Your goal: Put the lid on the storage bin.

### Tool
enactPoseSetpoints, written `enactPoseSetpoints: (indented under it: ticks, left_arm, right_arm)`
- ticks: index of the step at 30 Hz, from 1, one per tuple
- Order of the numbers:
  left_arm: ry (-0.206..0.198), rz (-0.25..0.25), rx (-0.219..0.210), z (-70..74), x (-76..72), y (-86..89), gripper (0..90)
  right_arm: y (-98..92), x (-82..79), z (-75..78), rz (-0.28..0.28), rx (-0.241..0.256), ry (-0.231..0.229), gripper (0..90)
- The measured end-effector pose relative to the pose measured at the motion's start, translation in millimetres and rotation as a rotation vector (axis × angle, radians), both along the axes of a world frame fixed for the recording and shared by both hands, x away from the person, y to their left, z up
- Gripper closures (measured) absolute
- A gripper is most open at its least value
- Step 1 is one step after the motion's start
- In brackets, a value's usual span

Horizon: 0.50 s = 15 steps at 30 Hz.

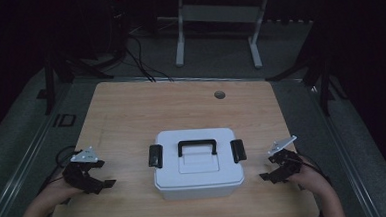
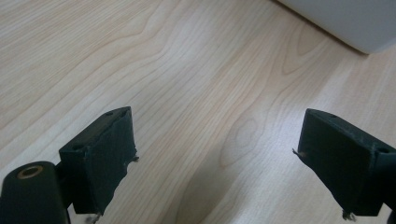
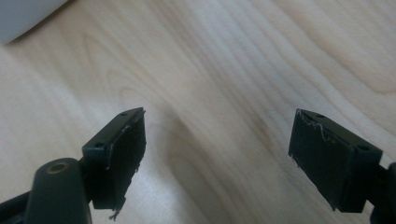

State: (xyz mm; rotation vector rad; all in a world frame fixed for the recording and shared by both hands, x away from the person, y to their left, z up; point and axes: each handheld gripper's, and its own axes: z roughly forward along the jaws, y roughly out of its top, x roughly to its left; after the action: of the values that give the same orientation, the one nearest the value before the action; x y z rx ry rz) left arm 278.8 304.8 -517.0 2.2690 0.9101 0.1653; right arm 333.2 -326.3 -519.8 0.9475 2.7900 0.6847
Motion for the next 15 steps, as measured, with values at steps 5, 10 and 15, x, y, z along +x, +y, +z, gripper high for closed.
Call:
enactPoseSetpoints:
  ticks: [5, 10, 15]
  left_arm:
    - [0.004, 0.024, -0.008, -10.0, -4.6, 6.5, 11.2]
    - [-0.006, 0.062, -0.025, -17.5, -9.2, 10.3, 11.2]
    - [-0.039, 0.105, -0.03, -21.4, -11.0, 12.7, 11.2]
  right_arm:
    - [-2.8, 2.6, -4.2, -0.063, 0.03, -0.031, 17.8]
    - [-3.6, 4.3, -7.4, -0.125, 0.065, -0.078, 17.8]
    - [-5.6, 5.8, -10.4, -0.229, 0.121, -0.155, 15.8]
